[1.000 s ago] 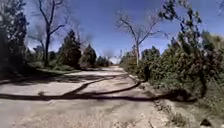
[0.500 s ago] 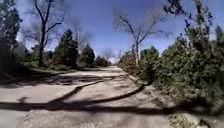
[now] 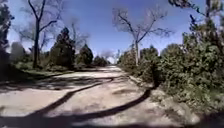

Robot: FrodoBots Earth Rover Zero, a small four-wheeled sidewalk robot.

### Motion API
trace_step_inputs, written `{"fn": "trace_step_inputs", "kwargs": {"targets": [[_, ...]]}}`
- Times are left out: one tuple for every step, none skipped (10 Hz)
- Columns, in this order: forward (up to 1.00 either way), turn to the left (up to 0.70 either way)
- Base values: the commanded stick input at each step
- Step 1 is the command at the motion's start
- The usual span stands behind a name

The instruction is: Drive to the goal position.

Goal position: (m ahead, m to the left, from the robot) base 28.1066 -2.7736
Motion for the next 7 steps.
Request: {"fn": "trace_step_inputs", "kwargs": {"targets": [[1.0,0.0],[1.0,0.0],[1.0,0.0],[1.0,0.0],[1.0,0.0],[1.0,0.0],[1.0,0.0]]}}
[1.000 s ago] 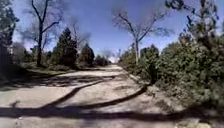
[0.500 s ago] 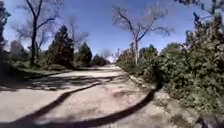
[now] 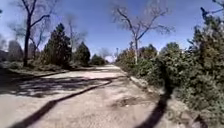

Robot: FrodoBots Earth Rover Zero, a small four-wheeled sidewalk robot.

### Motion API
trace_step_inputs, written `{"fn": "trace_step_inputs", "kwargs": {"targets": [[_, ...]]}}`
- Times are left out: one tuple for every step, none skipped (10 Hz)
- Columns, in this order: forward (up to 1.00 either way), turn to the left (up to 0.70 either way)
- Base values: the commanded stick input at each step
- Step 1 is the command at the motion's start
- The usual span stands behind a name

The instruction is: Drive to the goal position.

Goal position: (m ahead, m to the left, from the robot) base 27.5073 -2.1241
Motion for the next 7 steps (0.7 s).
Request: {"fn": "trace_step_inputs", "kwargs": {"targets": [[1.0,0.0],[1.0,0.0],[1.0,0.0],[1.0,0.0],[1.0,0.0],[1.0,0.0],[1.0,0.0]]}}
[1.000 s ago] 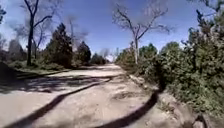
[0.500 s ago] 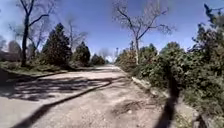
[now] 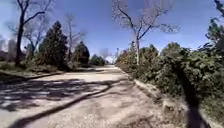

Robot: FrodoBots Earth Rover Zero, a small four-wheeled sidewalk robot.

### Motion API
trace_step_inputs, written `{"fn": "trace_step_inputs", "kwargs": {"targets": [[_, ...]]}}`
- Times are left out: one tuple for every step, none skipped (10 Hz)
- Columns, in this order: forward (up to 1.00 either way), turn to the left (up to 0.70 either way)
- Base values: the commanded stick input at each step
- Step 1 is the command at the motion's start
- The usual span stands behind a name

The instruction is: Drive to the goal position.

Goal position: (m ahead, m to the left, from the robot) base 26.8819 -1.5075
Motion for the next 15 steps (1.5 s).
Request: {"fn": "trace_step_inputs", "kwargs": {"targets": [[1.0,0.0],[1.0,0.0],[1.0,0.0],[1.0,0.0],[1.0,0.0],[1.0,0.0],[1.0,0.0],[1.0,0.0],[1.0,0.0],[1.0,0.0],[1.0,0.0],[1.0,0.0],[1.0,0.0],[1.0,0.0],[1.0,0.0]]}}
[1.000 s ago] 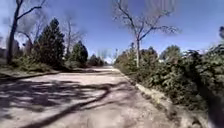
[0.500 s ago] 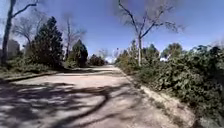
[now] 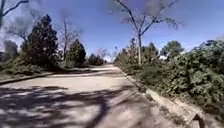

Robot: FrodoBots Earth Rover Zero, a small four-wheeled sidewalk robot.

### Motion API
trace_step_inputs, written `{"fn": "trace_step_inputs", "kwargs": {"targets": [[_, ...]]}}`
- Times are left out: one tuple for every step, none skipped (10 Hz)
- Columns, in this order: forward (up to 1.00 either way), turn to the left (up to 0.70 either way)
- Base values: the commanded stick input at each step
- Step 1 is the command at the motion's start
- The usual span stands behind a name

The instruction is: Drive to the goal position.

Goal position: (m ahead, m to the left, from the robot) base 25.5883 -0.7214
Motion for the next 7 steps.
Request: {"fn": "trace_step_inputs", "kwargs": {"targets": [[1.0,0.0],[1.0,0.0],[1.0,0.0],[1.0,0.0],[1.0,0.0],[1.0,0.0],[1.0,0.0]]}}
